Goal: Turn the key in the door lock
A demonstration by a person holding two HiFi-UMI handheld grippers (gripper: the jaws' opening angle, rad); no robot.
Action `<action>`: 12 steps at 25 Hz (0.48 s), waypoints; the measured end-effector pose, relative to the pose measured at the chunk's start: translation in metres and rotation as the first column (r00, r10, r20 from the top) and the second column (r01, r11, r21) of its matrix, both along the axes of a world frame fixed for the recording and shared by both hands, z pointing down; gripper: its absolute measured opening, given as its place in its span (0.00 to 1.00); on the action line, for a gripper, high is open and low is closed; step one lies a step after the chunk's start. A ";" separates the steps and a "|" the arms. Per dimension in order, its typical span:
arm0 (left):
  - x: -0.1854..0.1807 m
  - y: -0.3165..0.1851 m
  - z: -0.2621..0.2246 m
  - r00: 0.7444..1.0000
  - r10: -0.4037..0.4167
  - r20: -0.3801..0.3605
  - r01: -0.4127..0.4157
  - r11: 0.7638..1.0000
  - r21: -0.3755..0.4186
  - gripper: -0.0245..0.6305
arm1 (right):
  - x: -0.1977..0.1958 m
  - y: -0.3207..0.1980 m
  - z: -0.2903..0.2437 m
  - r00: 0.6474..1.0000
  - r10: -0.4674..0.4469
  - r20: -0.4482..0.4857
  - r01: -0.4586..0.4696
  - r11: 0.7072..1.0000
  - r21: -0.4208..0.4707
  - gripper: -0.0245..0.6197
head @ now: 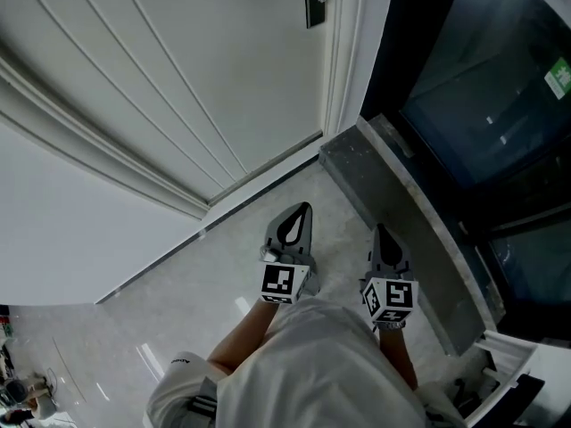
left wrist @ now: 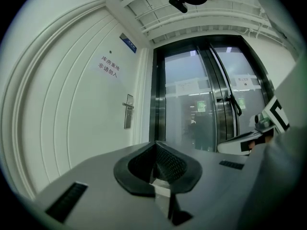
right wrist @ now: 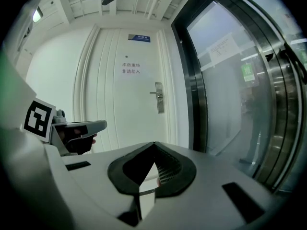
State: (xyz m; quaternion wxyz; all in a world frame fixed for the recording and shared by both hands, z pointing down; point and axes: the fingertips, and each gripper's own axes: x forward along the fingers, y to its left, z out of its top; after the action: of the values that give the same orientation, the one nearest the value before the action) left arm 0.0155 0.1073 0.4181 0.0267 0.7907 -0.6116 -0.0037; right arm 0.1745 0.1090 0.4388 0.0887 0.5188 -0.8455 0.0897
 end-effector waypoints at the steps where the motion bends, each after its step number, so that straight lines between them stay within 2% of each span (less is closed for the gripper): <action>1: -0.002 -0.012 -0.003 1.000 0.003 0.000 -0.002 1.000 0.004 0.05 | -0.003 -0.011 0.000 1.000 0.001 0.001 -0.001 1.000 0.000 0.04; 12: -0.033 -0.097 -0.015 1.000 -0.013 0.002 0.012 1.000 0.024 0.05 | -0.036 -0.099 -0.004 1.000 -0.019 0.000 0.019 1.000 0.008 0.04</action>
State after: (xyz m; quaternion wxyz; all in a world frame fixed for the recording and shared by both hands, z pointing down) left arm -0.0171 0.0104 0.4031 0.0163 0.7872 -0.6164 -0.0103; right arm 0.1385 0.0096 0.4346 0.0876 0.5110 -0.8508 0.0856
